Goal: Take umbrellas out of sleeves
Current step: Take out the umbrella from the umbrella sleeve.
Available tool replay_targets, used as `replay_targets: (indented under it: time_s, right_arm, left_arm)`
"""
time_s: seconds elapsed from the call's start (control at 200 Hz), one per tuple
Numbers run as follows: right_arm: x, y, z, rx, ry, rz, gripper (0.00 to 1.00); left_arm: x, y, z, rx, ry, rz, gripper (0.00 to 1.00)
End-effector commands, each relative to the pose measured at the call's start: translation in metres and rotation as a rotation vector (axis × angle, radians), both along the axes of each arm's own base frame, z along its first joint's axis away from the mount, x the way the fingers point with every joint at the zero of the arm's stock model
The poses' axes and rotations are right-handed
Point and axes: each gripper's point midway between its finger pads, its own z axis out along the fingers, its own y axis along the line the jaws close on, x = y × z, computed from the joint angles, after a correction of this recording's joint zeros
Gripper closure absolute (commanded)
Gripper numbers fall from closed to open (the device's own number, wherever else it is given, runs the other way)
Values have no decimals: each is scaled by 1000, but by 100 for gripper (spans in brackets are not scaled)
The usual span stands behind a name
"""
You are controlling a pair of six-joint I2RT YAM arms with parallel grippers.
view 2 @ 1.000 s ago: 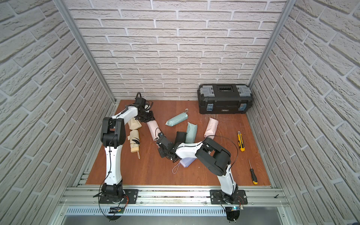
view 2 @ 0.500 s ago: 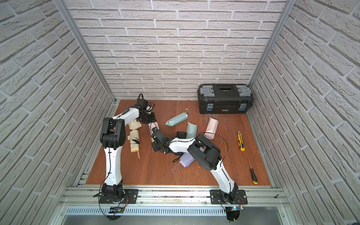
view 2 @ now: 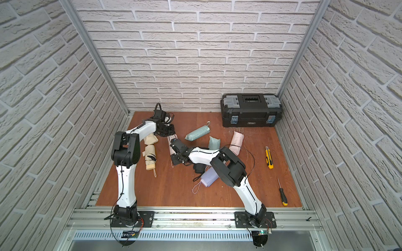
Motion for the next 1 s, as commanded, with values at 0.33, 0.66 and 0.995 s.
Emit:
replay_targets:
  time_s: [0.33,0.66,0.995]
  right_arm:
    - [37,-27,15,-90,-48,-25,97]
    - [50,-26,21,-77,-56,-36,97]
    - [26,-40,28,-76,-40,-28,97]
  left_arm:
    - [-54,-24,-28,42,179,-104,92]
    - [-78,-40,-38,35,224,-145,92]
    - [-43,-14,-17,67,164,-53,78]
